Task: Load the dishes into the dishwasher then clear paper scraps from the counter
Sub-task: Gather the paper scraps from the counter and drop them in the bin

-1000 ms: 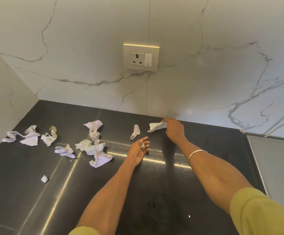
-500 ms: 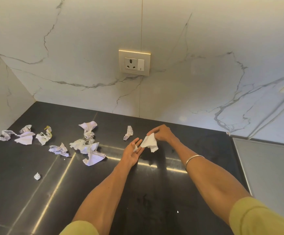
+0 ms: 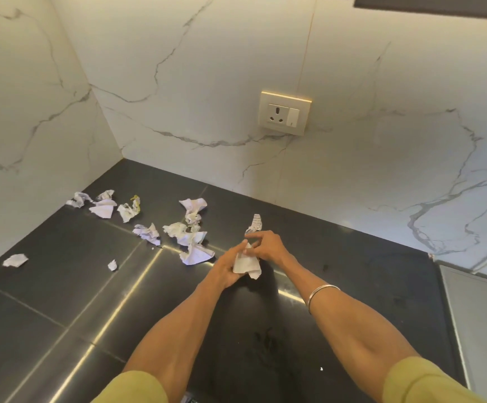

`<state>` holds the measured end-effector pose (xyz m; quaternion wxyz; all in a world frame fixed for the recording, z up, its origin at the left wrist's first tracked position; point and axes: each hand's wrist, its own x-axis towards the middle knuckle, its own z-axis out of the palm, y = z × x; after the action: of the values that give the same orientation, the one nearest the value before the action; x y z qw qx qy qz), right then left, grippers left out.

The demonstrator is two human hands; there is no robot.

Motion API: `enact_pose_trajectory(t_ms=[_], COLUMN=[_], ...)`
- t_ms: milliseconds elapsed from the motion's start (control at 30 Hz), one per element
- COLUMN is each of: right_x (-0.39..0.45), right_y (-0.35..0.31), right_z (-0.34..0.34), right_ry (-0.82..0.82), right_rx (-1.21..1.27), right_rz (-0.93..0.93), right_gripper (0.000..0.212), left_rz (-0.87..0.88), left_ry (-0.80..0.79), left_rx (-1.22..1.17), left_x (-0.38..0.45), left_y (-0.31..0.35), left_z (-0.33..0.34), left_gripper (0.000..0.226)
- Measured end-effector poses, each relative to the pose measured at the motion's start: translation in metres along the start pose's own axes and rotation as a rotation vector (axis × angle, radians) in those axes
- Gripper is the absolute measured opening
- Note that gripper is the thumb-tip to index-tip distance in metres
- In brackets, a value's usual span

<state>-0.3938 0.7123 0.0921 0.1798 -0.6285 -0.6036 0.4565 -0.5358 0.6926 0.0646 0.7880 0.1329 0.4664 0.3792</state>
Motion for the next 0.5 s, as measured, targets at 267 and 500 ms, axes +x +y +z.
enact_pose_trajectory(t_ms=[267, 500], right_x=[0.020, 0.055], right_y=[-0.025, -0.016], right_z=[0.000, -0.009], right_ry=[0.065, 0.159], right_rx=[-0.141, -0.349], right_rz=[-0.029, -0.071], right_gripper=[0.027, 0.062], left_rz=[-0.020, -0.111], left_ry=[0.260, 0.104], left_rx=[0.186, 0.113], left_x=[-0.004, -0.006], left_y=[0.007, 0.003], left_z=[-0.022, -0.021], left_gripper=[0.039, 0.028])
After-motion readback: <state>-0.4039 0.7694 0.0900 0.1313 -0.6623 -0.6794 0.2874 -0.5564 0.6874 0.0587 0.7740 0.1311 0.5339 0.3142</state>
